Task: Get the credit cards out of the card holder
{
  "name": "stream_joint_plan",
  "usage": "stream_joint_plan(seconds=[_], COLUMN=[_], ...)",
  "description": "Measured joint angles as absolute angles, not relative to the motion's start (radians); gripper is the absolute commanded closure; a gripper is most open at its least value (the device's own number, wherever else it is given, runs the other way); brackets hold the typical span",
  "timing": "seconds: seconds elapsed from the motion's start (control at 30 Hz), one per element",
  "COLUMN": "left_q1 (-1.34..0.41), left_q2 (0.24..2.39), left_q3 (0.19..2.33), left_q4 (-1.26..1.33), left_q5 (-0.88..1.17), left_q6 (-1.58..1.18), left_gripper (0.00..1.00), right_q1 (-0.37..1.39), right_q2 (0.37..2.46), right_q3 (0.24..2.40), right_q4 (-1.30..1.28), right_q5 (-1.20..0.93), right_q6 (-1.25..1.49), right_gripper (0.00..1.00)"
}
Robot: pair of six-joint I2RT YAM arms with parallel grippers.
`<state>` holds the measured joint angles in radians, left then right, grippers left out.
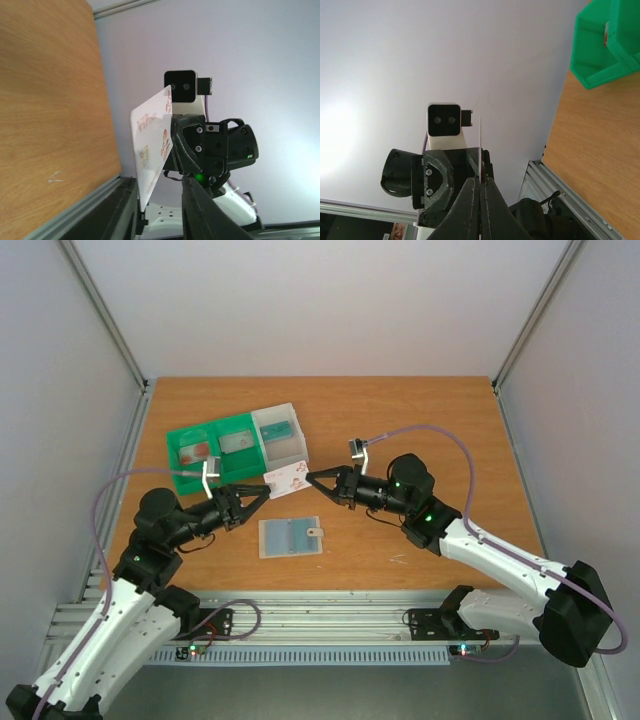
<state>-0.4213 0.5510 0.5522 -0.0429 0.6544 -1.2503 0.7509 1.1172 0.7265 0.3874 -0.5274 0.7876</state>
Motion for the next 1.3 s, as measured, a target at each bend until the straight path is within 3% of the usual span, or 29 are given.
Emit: stream_joint_plan(seconds=[0.23,0.5,0.57,0.87,1.0,1.1,1.3], left_q1=[-0.421,-0.421,-0.421,-0.421,-0.421,-0.418,-0.371], left_q2=[0.575,0.583,0.584,0.624,0.680,0.737,0.859], left_q3=[0.550,0.549,0.549,0.558,0.616,0.675,0.773], left_q4=[-0.035,-0.041,-0.056,-0.119,-0.210,-0.281,-0.398], left_q5=[0.659,0.662,0.662,0.661,0.646,0.619,0.589], left_q6=[-1.243,-1.215,-1.200,-1.118,-1.040,-0.973,-0.854], left_gripper=[0.99,1.00,0.99,0.99,0.99,1.00,1.00], right_q1=[0.751,0.751,0.751,0.751,0.751,0.751,0.751], right_q2=[1.127,1.127,1.127,1.074,0.987,0.927,0.825], right_q3=[0.720,0.697,0.689,0.646,0.646,0.649,0.657], right_q4=[0.411,0.424,0.425,0.339,0.242,0.156,-0.038], right_q5=[-0.523,-0.520,-0.521,-0.524,-0.512,-0.501,-0.468], right_q6=[0.803,0.808,0.804,0.736,0.678,0.623,0.513], right_gripper=[0.99,0.94,0.86,0.30,0.10,0.02,0.02])
